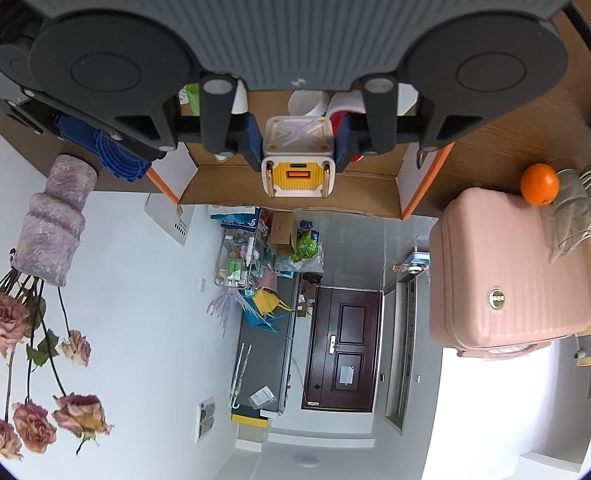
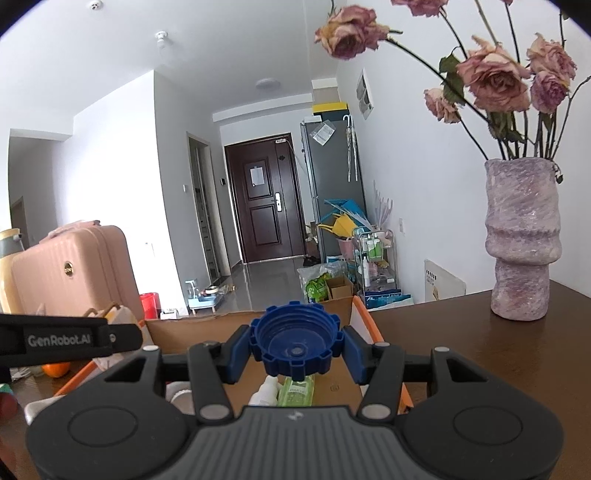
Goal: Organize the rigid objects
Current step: 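Carry the plug charger and blue cap over the cardboard box with both tools, then open the left tool to drop the charger while the right tool releases the blue cap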
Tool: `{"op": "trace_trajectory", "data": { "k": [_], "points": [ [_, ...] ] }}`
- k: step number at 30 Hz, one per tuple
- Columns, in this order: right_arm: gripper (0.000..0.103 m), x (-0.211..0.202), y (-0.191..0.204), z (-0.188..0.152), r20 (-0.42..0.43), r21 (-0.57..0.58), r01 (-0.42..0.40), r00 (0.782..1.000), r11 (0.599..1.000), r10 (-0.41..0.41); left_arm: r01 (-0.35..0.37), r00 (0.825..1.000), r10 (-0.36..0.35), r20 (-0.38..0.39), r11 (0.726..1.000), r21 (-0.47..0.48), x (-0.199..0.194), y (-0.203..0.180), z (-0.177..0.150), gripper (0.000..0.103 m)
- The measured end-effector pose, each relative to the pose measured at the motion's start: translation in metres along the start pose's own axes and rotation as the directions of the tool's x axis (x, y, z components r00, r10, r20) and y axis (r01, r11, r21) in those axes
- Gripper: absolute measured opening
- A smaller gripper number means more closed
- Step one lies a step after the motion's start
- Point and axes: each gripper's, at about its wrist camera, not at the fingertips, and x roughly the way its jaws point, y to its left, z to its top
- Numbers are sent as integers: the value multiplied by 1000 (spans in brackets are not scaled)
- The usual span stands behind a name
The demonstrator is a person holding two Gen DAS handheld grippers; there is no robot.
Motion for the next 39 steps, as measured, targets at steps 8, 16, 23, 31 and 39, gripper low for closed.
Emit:
{"op": "trace_trajectory", "data": {
  "k": [8, 16, 23, 31, 39],
  "points": [
    [52, 28, -2, 0, -34, -14, 15, 999, 1000, -16, -4, 1000, 4, -27, 1000, 31, 33, -4, 3, 40],
    [52, 45, -1, -4, -72, -30, 25, 997, 999, -27, -11, 997, 17, -77, 998, 70, 64, -5, -1, 40],
    [52, 54, -5, -9, -134, -28, 38, 990, 999, -41, -5, 993, 17, -121, 995, 96, 79, -6, -7, 40],
    [52, 58, -7, -15, -176, -33, 46, 983, 998, -51, -3, 990, 18, -143, 994, 106, 80, -3, -12, 40],
    [52, 58, -7, -16, -185, -37, 52, 981, 998, -58, 9, 991, 6, -137, 994, 110, 76, -3, -11, 46]
  ]
}}
